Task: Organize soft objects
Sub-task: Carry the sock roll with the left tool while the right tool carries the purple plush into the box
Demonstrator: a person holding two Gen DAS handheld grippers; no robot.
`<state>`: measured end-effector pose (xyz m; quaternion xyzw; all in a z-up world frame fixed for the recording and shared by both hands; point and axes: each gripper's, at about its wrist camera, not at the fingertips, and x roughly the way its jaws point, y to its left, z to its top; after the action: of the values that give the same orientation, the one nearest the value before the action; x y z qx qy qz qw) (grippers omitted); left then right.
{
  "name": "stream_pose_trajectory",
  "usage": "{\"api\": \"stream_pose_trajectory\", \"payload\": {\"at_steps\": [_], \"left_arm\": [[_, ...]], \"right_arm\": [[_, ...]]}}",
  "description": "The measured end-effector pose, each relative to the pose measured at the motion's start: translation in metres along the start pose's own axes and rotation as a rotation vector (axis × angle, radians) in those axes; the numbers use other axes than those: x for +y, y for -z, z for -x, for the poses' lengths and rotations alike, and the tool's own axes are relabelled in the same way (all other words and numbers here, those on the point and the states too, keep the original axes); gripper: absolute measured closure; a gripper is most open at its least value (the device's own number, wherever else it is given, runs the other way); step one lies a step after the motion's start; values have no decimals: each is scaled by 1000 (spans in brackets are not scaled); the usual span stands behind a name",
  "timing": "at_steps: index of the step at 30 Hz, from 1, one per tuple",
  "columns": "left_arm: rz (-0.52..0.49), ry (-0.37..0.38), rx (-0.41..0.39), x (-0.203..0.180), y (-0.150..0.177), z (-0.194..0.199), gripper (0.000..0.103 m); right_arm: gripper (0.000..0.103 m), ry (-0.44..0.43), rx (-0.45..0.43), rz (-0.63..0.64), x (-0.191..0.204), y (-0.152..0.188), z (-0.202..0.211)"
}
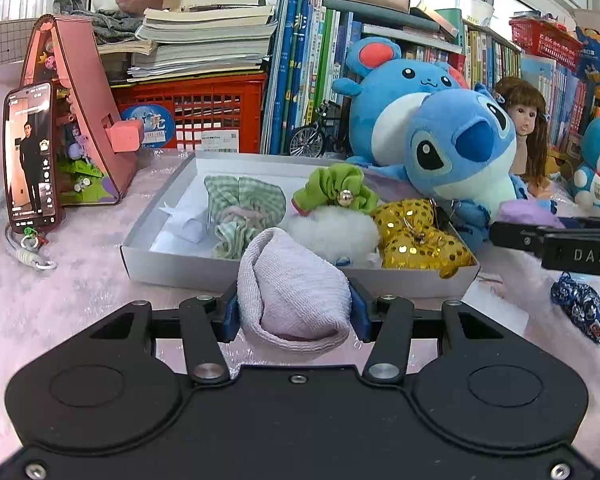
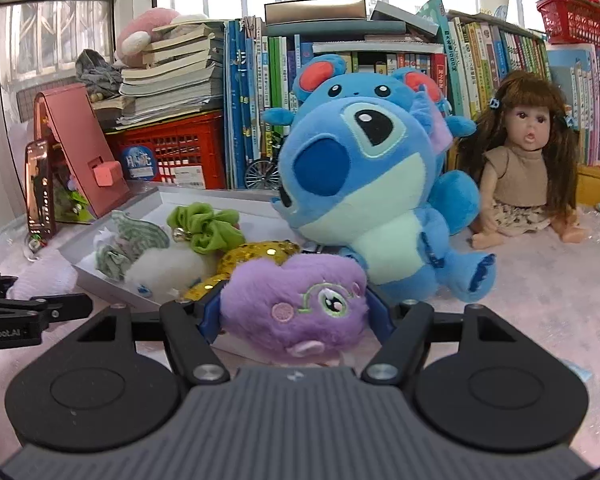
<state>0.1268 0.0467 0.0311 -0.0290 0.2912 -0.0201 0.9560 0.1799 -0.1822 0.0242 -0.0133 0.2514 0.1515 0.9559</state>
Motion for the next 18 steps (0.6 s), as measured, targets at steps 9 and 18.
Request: {"api": "stream_pose_trajectory", "payload": {"at_steps": [9,18], "left_arm": [[14,-5,-11,1,-12,-5,54],[14,-21,-24,4,-26,-15,54]], "right_arm": [[31,-34,-8,1,18,-5,-5],[31,-53,-12,1,35,-15,-15]]}}
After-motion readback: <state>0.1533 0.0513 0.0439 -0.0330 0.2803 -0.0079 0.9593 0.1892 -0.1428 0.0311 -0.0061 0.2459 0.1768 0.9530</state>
